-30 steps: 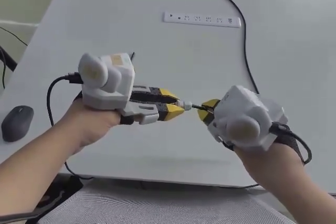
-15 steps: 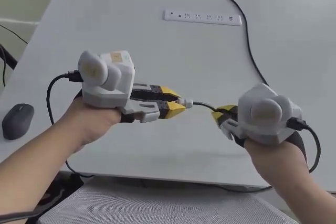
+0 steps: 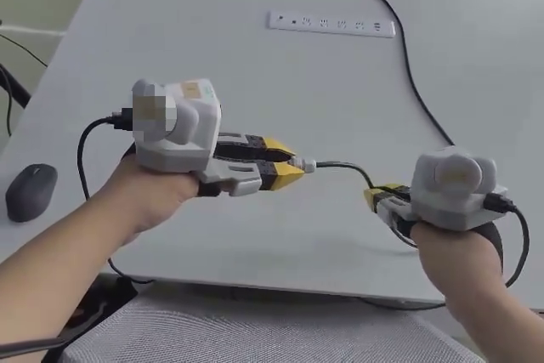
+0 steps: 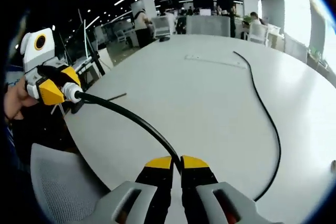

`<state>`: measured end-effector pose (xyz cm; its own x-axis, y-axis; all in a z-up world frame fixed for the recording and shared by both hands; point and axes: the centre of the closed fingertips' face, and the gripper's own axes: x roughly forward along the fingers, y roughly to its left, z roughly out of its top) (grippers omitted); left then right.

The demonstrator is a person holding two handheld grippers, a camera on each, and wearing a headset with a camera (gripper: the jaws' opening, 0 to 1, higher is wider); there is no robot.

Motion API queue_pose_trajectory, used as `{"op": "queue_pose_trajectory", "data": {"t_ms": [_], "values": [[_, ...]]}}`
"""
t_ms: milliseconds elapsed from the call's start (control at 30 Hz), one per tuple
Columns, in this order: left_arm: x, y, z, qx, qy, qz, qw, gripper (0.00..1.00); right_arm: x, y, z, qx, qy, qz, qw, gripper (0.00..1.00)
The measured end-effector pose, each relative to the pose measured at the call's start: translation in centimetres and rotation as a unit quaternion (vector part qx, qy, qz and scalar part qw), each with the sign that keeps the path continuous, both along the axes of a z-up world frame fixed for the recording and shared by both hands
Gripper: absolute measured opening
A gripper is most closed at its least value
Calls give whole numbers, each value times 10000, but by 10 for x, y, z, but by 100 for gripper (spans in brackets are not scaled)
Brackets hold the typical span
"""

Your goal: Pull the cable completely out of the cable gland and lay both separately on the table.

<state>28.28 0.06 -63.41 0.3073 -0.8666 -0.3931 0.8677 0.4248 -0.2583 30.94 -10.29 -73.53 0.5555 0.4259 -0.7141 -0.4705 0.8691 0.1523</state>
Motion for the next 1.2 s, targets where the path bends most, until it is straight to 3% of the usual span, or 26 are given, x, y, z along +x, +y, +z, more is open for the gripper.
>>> {"op": "queue_pose_trajectory", "data": {"t_ms": [600, 800, 833, 867, 900, 1067, 1200], "values": [[4, 10, 0, 37, -3, 135, 9999, 15, -4, 3, 7, -126, -313, 263, 9991, 2], [5, 13, -1, 38, 29, 167, 9998, 15, -7, 7, 18, -9, -403, 283, 9988, 5], [5, 13, -1, 42, 28, 171, 9998, 15, -8, 9, 21, 50, -441, 321, 9985, 8], [5, 13, -2, 57, 27, 168, 9998, 15, -7, 17, 32, 349, -580, 345, 9971, 10], [5, 13, -2, 60, 27, 163, 9998, 15, -8, 17, 35, 323, -589, 377, 9970, 12], [3, 13, -4, 87, 37, 138, 9999, 15, -12, 37, 58, -170, -1018, 1200, 9874, 18], [2, 13, -5, 114, 47, 120, 9999, 15, -13, 60, 77, -737, -1533, 1921, 9665, 18]]}}
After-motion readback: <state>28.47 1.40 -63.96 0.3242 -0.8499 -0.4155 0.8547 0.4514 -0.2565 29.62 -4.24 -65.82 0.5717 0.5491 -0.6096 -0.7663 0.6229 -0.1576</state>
